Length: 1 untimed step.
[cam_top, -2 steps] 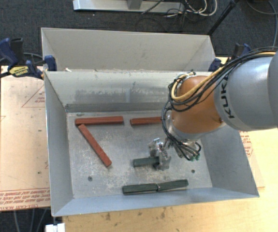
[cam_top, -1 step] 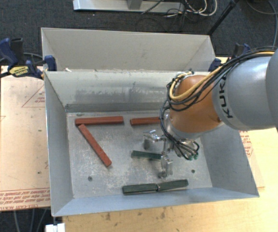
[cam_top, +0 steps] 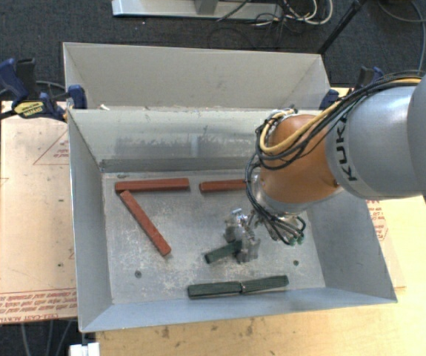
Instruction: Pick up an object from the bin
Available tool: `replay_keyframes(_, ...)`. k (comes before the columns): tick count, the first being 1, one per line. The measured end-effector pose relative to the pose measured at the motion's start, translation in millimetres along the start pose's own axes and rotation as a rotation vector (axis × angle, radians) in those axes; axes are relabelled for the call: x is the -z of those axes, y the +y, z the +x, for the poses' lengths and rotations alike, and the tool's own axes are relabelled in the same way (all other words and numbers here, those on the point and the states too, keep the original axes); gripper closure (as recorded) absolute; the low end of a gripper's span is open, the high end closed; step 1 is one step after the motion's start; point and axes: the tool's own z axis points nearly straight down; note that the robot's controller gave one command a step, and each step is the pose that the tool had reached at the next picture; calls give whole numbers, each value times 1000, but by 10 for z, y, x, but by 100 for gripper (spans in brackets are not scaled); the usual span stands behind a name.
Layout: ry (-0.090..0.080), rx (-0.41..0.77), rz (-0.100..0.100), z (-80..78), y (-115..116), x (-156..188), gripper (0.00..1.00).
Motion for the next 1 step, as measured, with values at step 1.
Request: replay_keyframes(1, -8, 23, 5, 138, -231, 1395, 100)
